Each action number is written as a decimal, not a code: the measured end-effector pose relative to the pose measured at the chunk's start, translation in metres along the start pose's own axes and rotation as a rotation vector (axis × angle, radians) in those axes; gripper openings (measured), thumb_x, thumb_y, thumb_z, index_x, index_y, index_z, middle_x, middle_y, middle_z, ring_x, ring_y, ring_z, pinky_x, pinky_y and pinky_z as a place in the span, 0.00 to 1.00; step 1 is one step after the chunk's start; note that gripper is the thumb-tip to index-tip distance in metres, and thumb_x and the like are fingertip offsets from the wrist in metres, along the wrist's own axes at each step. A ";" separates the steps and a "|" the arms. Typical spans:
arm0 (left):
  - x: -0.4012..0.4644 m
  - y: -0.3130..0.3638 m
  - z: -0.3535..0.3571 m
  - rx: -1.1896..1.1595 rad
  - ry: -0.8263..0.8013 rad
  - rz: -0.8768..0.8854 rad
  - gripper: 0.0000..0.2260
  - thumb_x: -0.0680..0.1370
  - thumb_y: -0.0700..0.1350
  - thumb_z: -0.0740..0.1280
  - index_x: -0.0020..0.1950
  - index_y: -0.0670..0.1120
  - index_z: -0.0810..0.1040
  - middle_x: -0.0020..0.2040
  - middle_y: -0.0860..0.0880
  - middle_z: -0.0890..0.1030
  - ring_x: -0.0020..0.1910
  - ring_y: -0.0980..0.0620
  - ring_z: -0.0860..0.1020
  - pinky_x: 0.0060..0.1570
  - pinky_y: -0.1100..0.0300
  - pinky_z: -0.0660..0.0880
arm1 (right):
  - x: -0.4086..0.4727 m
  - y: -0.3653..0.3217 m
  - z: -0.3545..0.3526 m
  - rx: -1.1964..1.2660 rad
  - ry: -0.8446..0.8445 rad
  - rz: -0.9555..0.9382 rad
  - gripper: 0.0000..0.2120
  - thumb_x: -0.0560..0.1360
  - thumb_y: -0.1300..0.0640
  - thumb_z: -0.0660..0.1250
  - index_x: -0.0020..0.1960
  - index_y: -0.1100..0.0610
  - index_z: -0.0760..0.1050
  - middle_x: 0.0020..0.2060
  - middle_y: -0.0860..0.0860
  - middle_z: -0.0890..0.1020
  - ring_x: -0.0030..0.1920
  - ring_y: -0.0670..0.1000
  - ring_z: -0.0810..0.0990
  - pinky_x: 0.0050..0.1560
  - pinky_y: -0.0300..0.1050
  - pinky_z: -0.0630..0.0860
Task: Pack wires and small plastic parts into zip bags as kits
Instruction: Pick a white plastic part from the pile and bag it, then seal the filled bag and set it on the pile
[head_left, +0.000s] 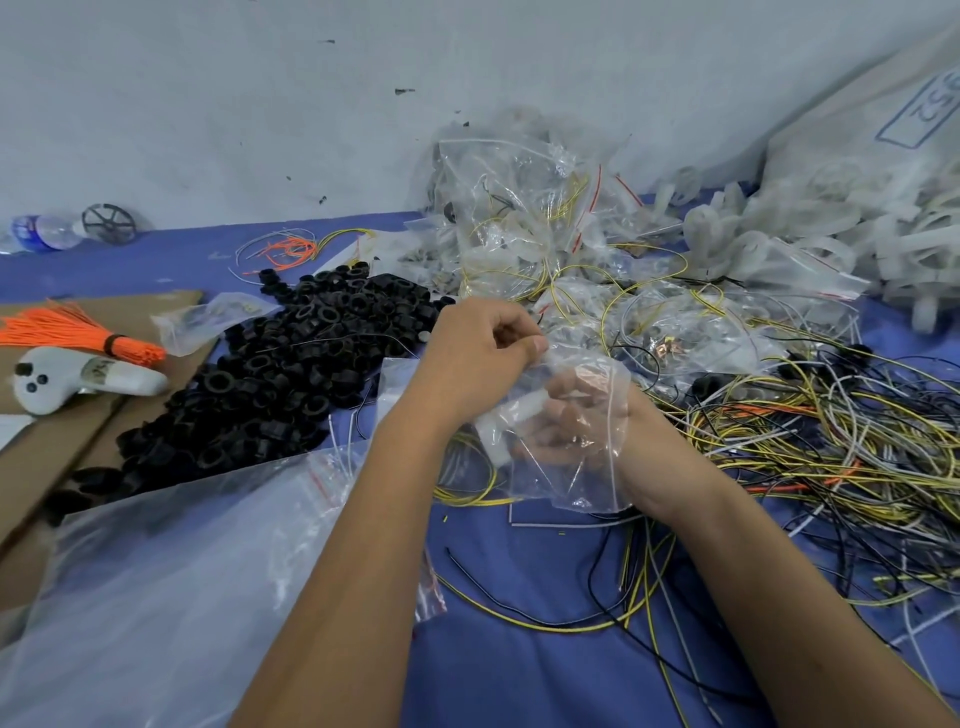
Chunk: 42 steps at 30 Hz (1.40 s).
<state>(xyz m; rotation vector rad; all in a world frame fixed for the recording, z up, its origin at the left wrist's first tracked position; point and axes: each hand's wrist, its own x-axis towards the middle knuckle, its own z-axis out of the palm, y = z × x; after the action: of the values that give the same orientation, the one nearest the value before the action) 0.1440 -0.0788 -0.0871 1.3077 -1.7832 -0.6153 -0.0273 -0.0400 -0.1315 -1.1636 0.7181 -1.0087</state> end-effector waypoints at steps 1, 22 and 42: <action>0.000 0.000 -0.001 0.001 0.003 0.000 0.07 0.76 0.40 0.75 0.39 0.49 0.85 0.32 0.56 0.82 0.29 0.64 0.74 0.34 0.73 0.68 | 0.000 0.001 0.003 0.049 -0.012 0.015 0.05 0.80 0.69 0.63 0.53 0.61 0.71 0.45 0.66 0.84 0.46 0.65 0.85 0.54 0.61 0.83; -0.029 0.033 0.090 -0.052 0.473 0.221 0.03 0.79 0.39 0.66 0.47 0.43 0.78 0.44 0.50 0.78 0.46 0.50 0.75 0.50 0.54 0.73 | -0.004 -0.003 -0.002 -1.018 0.268 -0.217 0.11 0.76 0.65 0.67 0.40 0.50 0.78 0.36 0.47 0.83 0.37 0.44 0.79 0.39 0.44 0.75; -0.006 0.006 0.110 -0.241 0.271 -0.108 0.09 0.81 0.44 0.67 0.41 0.49 0.76 0.35 0.53 0.78 0.34 0.58 0.74 0.37 0.67 0.69 | 0.125 -0.085 -0.169 -1.678 0.622 0.171 0.22 0.81 0.48 0.58 0.74 0.50 0.68 0.71 0.64 0.67 0.73 0.66 0.60 0.72 0.61 0.58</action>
<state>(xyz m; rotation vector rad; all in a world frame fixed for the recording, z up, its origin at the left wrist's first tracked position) 0.0492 -0.0801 -0.1438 1.2609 -1.3818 -0.6565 -0.1476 -0.2270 -0.0905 -2.0904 2.3522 -0.4320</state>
